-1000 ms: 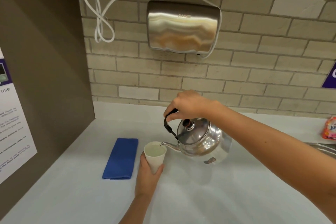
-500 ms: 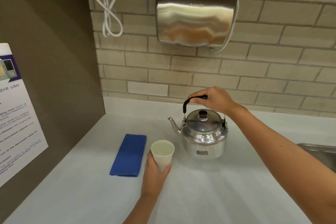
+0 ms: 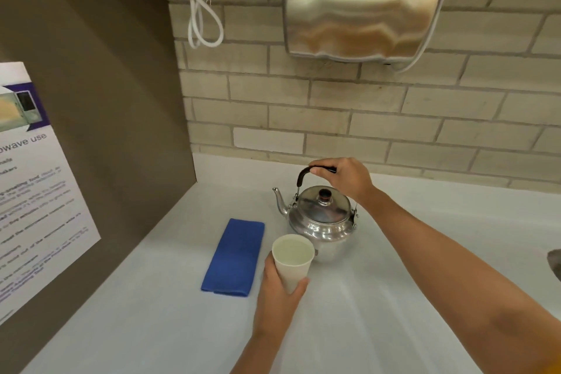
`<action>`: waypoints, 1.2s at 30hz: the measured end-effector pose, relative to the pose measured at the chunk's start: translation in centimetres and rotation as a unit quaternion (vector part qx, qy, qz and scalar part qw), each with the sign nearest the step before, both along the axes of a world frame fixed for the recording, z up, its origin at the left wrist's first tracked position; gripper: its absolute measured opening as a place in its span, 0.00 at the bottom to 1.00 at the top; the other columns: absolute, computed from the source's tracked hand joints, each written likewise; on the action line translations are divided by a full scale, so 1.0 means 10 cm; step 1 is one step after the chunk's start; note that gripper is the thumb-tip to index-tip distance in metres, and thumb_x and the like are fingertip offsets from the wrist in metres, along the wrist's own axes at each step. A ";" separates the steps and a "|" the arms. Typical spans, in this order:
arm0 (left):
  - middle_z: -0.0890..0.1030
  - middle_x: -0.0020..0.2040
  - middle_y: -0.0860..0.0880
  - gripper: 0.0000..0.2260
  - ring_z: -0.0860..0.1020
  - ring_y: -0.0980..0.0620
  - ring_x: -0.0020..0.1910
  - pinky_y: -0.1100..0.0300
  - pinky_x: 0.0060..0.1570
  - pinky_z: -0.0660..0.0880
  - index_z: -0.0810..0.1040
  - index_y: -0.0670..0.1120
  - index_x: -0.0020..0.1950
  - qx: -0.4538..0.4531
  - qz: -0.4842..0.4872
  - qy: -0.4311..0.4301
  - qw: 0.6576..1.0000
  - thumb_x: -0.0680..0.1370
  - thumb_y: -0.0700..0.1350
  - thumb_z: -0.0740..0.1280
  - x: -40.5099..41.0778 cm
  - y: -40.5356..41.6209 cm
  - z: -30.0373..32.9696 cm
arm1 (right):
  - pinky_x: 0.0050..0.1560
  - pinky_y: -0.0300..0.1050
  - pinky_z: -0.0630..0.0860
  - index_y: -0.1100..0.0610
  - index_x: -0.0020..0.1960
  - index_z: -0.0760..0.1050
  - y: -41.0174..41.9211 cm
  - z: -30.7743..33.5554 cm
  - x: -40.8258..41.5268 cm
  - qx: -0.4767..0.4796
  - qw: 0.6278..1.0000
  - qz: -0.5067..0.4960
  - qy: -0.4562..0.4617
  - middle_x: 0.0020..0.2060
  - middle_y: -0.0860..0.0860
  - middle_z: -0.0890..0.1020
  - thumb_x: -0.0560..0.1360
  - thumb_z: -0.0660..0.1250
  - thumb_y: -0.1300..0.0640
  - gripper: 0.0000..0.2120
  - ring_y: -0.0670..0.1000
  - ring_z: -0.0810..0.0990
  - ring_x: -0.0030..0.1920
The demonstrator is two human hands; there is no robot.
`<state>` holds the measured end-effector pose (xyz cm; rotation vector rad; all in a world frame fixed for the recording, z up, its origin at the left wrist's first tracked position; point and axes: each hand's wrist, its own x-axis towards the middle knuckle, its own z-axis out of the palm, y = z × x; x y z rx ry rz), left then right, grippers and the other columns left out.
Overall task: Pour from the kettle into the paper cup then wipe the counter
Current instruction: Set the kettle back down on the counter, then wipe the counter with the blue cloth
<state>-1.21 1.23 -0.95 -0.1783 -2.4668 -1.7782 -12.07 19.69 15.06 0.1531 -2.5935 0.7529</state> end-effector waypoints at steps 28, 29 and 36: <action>0.64 0.68 0.48 0.36 0.64 0.52 0.68 0.62 0.65 0.61 0.51 0.48 0.72 -0.066 -0.092 0.002 0.994 0.71 0.36 0.68 0.21 -0.42 0.18 | 0.46 0.55 0.75 0.54 0.66 0.70 -0.16 -0.75 1.24 -0.005 0.985 -0.127 0.113 0.49 0.59 0.76 0.75 0.65 0.61 0.20 0.59 0.74 0.48; 0.64 0.67 0.49 0.35 0.64 0.52 0.68 0.64 0.65 0.60 0.51 0.48 0.73 -0.078 -0.108 0.011 0.991 0.72 0.35 0.66 0.21 -0.49 0.20 | 0.46 0.55 0.76 0.55 0.66 0.70 -0.20 -0.87 1.37 0.001 0.988 -0.121 0.092 0.48 0.59 0.76 0.74 0.65 0.61 0.20 0.59 0.75 0.47; 0.65 0.71 0.45 0.24 0.65 0.49 0.68 0.63 0.63 0.61 0.57 0.44 0.72 -0.162 -0.103 0.070 0.979 0.77 0.37 0.59 -0.29 -0.85 0.46 | 0.59 0.51 0.71 0.53 0.65 0.71 -0.30 -1.50 1.90 0.062 0.986 -0.134 -0.082 0.62 0.55 0.72 0.76 0.62 0.55 0.17 0.56 0.72 0.62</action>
